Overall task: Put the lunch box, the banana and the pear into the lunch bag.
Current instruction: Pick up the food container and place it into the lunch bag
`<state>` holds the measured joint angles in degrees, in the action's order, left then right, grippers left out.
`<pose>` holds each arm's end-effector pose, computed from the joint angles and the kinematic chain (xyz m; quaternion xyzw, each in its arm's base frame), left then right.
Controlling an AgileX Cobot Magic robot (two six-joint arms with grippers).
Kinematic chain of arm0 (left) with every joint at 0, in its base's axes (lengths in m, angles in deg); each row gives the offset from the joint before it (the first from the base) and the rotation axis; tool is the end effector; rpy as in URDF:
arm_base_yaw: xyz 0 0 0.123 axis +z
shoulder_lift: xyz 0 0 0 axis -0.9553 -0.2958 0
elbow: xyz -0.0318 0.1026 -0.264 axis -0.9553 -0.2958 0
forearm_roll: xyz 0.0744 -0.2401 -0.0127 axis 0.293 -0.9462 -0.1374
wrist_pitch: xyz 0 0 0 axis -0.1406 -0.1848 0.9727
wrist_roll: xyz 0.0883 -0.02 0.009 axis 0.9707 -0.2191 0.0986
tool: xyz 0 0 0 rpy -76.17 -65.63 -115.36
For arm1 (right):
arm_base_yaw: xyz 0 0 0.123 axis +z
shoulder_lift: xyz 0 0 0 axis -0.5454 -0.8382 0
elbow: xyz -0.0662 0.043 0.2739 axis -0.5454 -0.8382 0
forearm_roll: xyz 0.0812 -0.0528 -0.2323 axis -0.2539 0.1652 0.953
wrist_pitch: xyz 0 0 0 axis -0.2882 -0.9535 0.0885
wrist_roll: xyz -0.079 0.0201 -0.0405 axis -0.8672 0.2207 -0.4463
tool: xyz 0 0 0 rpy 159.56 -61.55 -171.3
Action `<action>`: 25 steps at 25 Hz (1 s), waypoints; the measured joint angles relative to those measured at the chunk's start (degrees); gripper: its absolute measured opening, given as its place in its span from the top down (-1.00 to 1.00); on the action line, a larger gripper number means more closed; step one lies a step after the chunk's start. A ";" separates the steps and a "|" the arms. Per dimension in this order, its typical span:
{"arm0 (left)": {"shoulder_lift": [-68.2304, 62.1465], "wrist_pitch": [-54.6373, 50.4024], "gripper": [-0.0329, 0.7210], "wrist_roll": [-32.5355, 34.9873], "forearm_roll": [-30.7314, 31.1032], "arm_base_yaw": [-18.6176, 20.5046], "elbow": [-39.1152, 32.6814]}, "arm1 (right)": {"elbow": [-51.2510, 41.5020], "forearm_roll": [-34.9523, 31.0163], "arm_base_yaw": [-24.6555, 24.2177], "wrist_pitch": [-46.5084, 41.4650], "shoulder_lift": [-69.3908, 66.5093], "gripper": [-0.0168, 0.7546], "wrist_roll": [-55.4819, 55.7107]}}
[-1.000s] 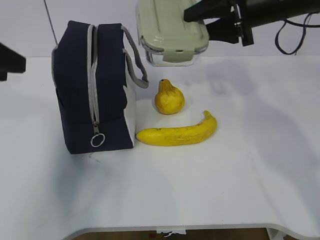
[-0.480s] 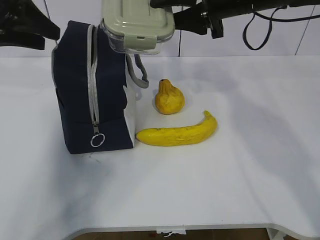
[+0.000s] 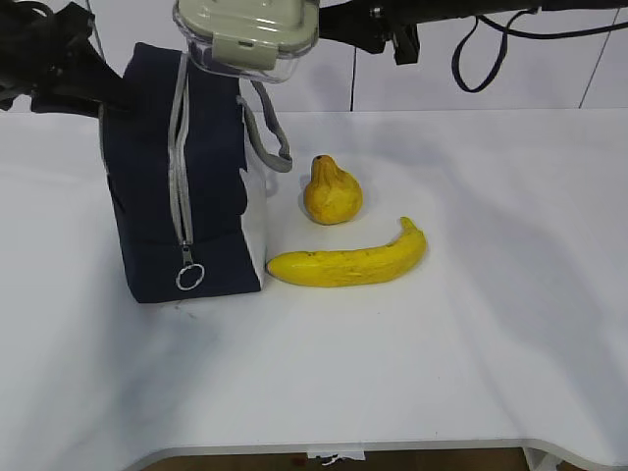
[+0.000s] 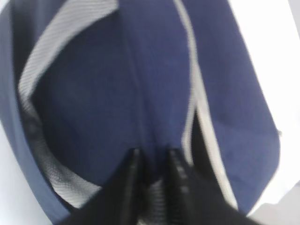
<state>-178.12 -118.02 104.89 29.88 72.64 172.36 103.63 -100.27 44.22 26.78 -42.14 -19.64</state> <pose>0.3843 -0.0586 0.2925 0.0441 0.9099 -0.3363 0.2387 0.4049 0.1541 0.3347 -0.0471 0.7747 0.5585 0.2928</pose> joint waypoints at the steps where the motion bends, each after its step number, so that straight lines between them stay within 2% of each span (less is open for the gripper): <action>1: 0.00 -0.42 0.58 1.18 -0.42 0.00 0.04 | 0.00 -0.62 0.38 0.29 0.00 0.01 0.00; 2: 0.00 -0.96 0.75 2.22 -0.53 0.00 0.04 | 0.00 -1.14 0.71 0.84 0.00 0.01 0.00; 4: 0.00 -2.28 0.86 4.06 -0.58 0.00 0.04 | 0.00 -1.92 1.72 1.82 0.00 0.01 0.00; 12: 0.00 -3.86 0.88 5.36 -0.58 0.00 0.04 | 0.00 -3.47 5.49 6.97 -0.11 0.01 -3.00; 17: 0.00 -4.93 0.88 5.45 -0.58 0.00 0.04 | 0.00 -5.85 6.48 8.02 -3.11 0.01 -3.43; 25: 0.00 -5.64 0.88 5.45 -0.58 0.00 0.04 | 0.00 -6.06 7.19 11.67 -6.94 0.01 -3.69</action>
<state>-178.12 -123.66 110.34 29.30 72.64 172.40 103.63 -106.33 51.41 38.45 -49.08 -23.33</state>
